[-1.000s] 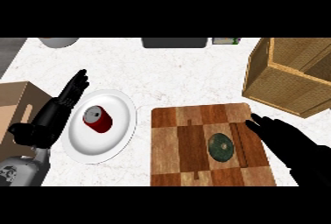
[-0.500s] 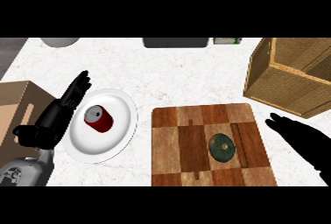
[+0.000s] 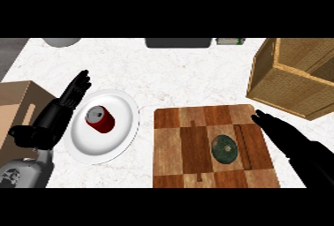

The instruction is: Pick the squash from the cutting board and place it in the basket

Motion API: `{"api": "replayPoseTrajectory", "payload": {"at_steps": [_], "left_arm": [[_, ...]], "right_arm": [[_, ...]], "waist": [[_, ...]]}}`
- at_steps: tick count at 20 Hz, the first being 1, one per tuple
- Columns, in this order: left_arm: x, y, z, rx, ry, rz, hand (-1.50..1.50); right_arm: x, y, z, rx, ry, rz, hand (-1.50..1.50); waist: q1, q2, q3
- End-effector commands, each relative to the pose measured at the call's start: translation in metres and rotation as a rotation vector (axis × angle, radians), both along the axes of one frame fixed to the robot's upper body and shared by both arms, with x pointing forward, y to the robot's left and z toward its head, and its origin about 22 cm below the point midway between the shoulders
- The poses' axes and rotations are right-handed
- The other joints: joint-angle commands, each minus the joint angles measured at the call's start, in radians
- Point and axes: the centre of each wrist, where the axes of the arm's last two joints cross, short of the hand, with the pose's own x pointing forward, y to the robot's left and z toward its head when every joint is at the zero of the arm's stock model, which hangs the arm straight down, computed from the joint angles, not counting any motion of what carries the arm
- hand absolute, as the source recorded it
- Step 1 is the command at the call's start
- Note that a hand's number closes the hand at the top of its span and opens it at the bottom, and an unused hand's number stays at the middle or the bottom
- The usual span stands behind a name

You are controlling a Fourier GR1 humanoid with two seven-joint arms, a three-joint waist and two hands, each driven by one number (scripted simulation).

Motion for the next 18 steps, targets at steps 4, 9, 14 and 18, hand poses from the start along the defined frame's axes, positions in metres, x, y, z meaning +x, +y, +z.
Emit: {"api": "replayPoseTrajectory", "payload": {"at_steps": [4, 9, 14, 18], "left_arm": [[0.010, -0.001, -0.002, 0.019, -0.002, 0.006, 0.00], [-0.004, 0.003, 0.007, 0.008, 0.003, 0.013, 0.00], [-0.003, -0.019, -0.005, 0.000, 0.015, -0.004, 0.00], [-0.009, 0.008, 0.001, 0.006, 0.006, -0.002, 0.00]], "right_arm": [[0.024, 0.009, -0.063, -0.014, -0.054, 0.003, -1.50], [0.016, -0.001, -0.073, -0.005, -0.058, -0.019, -1.50], [0.030, -0.001, -0.107, 0.003, -0.074, 0.019, -1.50], [0.033, 0.014, -0.087, 0.073, -0.081, 0.048, -1.50]], "waist": [[0.001, 0.001, 0.000], [-0.001, 0.000, 0.000], [-0.001, 0.001, 0.000], [0.002, 0.000, 0.000]]}}
